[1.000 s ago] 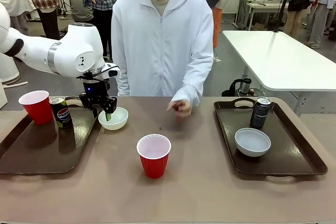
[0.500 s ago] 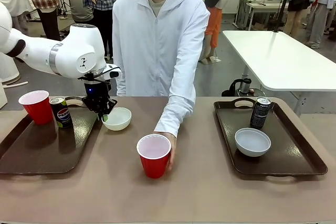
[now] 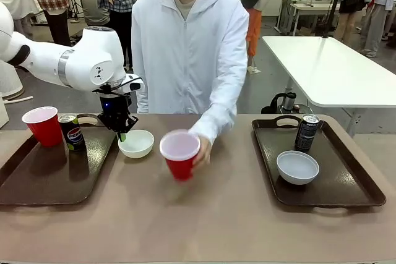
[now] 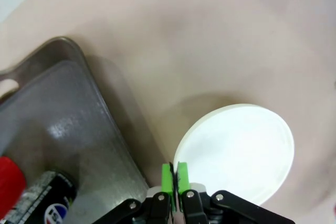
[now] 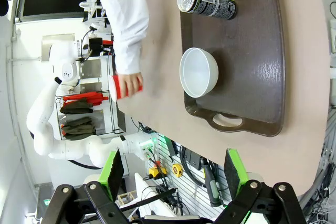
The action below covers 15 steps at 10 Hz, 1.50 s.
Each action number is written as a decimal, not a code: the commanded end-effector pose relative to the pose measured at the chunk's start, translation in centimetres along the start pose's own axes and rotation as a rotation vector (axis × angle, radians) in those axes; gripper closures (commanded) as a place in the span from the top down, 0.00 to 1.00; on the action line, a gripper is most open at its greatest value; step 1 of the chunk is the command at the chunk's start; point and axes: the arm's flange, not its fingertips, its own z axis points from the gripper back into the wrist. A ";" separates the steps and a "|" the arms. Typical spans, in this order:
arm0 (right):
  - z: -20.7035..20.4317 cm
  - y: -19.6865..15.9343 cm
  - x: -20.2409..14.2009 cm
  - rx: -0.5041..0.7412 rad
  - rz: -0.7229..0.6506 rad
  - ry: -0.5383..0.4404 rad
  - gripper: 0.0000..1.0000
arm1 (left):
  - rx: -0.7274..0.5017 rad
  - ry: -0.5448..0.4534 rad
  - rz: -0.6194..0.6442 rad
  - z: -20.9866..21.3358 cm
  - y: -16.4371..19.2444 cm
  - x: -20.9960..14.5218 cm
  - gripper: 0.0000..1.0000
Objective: Prepare tableware on both trays.
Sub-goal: Pick up a Picnic Bowl from the table and place it on a Handle tray.
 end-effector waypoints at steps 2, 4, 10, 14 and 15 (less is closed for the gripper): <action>0.1 0.0 0.0 0.014 0.011 -0.002 1.00 | 0.020 0.016 0.089 1.5 0.7 -1.0 0.00; 0.1 0.0 0.0 0.014 0.011 -0.002 1.00 | -0.045 0.004 0.108 5.5 2.4 -4.0 0.00; 0.1 0.0 0.0 0.014 0.011 -0.002 1.00 | -0.188 -0.059 0.086 10.4 7.1 -14.8 0.00; 0.1 0.0 0.0 0.014 0.011 -0.002 1.00 | -0.152 -0.109 0.118 8.3 12.5 -17.7 0.00; 0.1 0.0 0.0 0.014 0.011 -0.002 1.00 | -0.130 -0.096 0.130 7.7 14.0 -17.7 0.00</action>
